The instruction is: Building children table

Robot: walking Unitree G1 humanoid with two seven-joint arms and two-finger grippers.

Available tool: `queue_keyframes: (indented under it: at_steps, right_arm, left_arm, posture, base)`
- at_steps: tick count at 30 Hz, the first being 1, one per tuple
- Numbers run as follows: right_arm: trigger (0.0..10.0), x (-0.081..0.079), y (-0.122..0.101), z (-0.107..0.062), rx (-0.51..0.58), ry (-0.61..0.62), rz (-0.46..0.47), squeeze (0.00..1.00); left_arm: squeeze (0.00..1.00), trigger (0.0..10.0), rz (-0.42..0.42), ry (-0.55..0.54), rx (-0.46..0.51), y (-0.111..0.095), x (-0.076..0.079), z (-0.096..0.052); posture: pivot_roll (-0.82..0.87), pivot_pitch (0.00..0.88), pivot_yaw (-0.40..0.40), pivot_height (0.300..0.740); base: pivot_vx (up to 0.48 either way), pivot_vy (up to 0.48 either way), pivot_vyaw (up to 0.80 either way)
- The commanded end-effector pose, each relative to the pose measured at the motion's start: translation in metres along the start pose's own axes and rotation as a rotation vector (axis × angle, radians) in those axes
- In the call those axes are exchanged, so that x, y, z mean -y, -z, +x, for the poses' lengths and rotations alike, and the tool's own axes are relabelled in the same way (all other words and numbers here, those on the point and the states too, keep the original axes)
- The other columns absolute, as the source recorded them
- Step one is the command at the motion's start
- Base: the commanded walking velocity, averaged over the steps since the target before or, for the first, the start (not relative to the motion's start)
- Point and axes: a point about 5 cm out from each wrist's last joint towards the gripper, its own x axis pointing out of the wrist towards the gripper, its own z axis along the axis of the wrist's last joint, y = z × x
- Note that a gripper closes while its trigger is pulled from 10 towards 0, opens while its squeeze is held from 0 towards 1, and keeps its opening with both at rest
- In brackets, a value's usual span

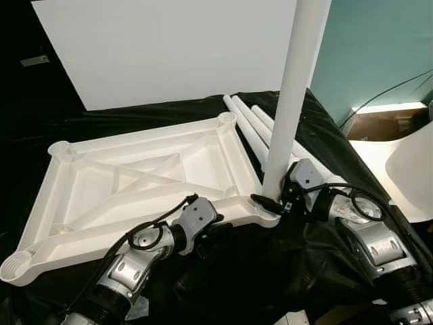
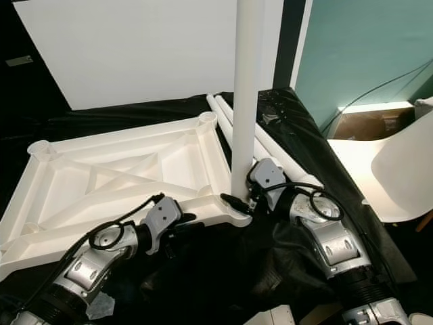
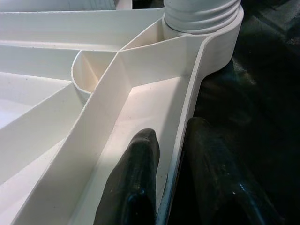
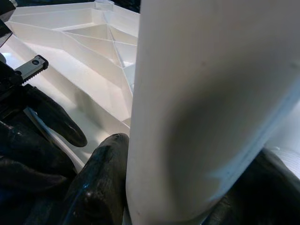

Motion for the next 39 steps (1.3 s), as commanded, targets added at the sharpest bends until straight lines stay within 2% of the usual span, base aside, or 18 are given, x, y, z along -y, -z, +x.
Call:
queue_keyframes:
  at_steps: [1, 5, 10, 11, 12, 14, 15, 20, 24, 25, 28, 29, 30, 31, 35, 36, 37, 39]
  right_arm:
    - [0.0, -0.004, 0.002, 0.002, -0.026, -0.052, -0.037, 0.00]
    - [0.0, -0.004, 0.005, 0.001, -0.041, -0.066, -0.020, 0.00]
    - [0.0, -0.011, 0.011, 0.004, -0.028, 0.028, 0.111, 0.00]
    - [0.0, -0.010, 0.012, 0.007, -0.011, 0.142, 0.114, 0.00]
    - [0.0, -0.010, 0.012, 0.007, -0.011, 0.142, 0.114, 0.00]
    - [0.0, -0.005, 0.005, 0.008, 0.085, 0.460, 0.155, 0.00]
    - [0.0, -0.008, 0.002, 0.009, 0.117, 0.523, 0.175, 0.00]
    - [0.0, -0.024, -0.002, 0.015, 0.159, 0.509, 0.202, 0.00]
    - [0.0, -0.018, 0.000, 0.016, 0.156, 0.532, 0.211, 0.00]
    - [4.7, -0.016, -0.001, 0.018, 0.154, 0.523, 0.203, 0.00]
    - [4.7, -0.015, -0.002, 0.020, 0.149, 0.510, 0.195, 0.00]
    - [10.0, -0.016, -0.003, 0.022, 0.151, 0.465, 0.194, 0.00]
    - [10.0, -0.016, -0.003, 0.022, 0.151, 0.465, 0.194, 0.00]
    - [10.0, -0.018, -0.003, 0.024, 0.157, 0.409, 0.208, 1.00]
    - [10.0, -0.015, -0.002, 0.023, 0.156, 0.252, 0.151, 1.00]
    - [10.0, -0.012, -0.001, 0.021, 0.149, 0.229, 0.125, 0.75]
    - [10.0, -0.009, 0.000, 0.019, 0.141, 0.190, 0.105, 0.00]
    - [10.0, -0.006, 0.001, 0.017, 0.132, 0.155, 0.086, 0.00]
  left_arm:
    - [0.00, 10.0, -0.024, 0.068, -0.077, 0.016, 0.010, 0.001]
    - [0.00, 10.0, -0.027, 0.067, -0.076, 0.016, 0.011, 0.000]
    - [0.00, 10.0, -0.032, 0.067, -0.075, 0.017, 0.012, 0.001]
    - [0.00, 10.0, -0.032, 0.067, -0.074, 0.017, 0.012, 0.001]
    - [0.00, 10.0, -0.032, 0.067, -0.074, 0.017, 0.012, 0.001]
    - [0.00, 10.0, -0.030, 0.071, -0.075, 0.017, 0.012, 0.000]
    - [0.00, 10.0, -0.028, 0.073, -0.078, 0.017, 0.013, 0.000]
    - [0.00, 10.0, -0.027, 0.077, -0.083, 0.018, 0.012, -0.001]
    - [0.00, 10.0, -0.029, 0.070, -0.087, 0.019, 0.011, -0.003]
    - [0.00, 10.0, -0.031, 0.069, -0.088, 0.020, 0.012, -0.004]
    - [0.00, 10.0, -0.034, 0.068, -0.089, 0.020, 0.013, -0.004]
    - [0.00, 10.0, -0.035, 0.069, -0.089, 0.021, 0.014, -0.004]
    - [0.00, 10.0, -0.035, 0.069, -0.089, 0.021, 0.014, -0.004]
    - [0.00, 10.0, -0.037, 0.069, -0.090, 0.021, 0.014, -0.004]
    - [0.00, 10.0, -0.038, 0.073, -0.090, 0.021, 0.015, -0.003]
    - [0.00, 10.0, -0.038, 0.075, -0.089, 0.021, 0.015, -0.003]
    - [0.00, 10.0, -0.038, 0.075, -0.089, 0.020, 0.015, -0.002]
    - [0.00, 10.0, -0.037, 0.075, -0.087, 0.020, 0.015, -0.001]
  posture:
    - [-0.03, 0.000, 0.043, 0.740]
    - [-0.03, 0.000, 0.043, 0.740]
    - [-0.03, 0.000, 0.046, 0.740]
    - [-0.03, 0.000, 0.050, 0.740]
    - [-0.03, 0.000, 0.050, 0.740]
    - [-0.03, 0.000, 0.060, 0.740]
    - [-0.03, 0.000, 0.060, 0.740]
    - [-0.03, 0.000, 0.063, 0.740]
    - [-0.02, 0.000, 0.059, 0.740]
    - [-0.02, 0.000, 0.057, 0.740]
    - [-0.02, 0.000, 0.057, 0.740]
    - [-0.02, 0.000, 0.055, 0.740]
    - [-0.02, 0.000, 0.055, 0.740]
    - [-0.02, 0.000, 0.055, 0.740]
    - [-0.03, 0.000, 0.050, 0.740]
    - [-0.03, 0.000, 0.050, 0.740]
    - [-0.03, 0.000, 0.048, 0.740]
    - [-0.03, 0.000, 0.047, 0.740]
  base:
    - [0.000, 0.000, 0.00]
    - [0.000, 0.000, 0.00]
    - [0.000, 0.000, 0.00]
    - [0.000, 0.000, 0.00]
    - [0.000, 0.000, 0.00]
    - [0.000, 0.000, 0.00]
    - [0.000, 0.000, 0.00]
    - [0.000, 0.000, 0.00]
    - [0.000, 0.000, 0.00]
    - [0.000, 0.000, 0.00]
    - [0.000, 0.000, 0.00]
    - [0.000, 0.000, 0.00]
    - [0.000, 0.000, 0.00]
    - [0.000, 0.000, 0.00]
    - [0.000, 0.000, 0.00]
    - [0.000, 0.000, 0.00]
    - [0.000, 0.000, 0.00]
    - [0.000, 0.000, 0.00]
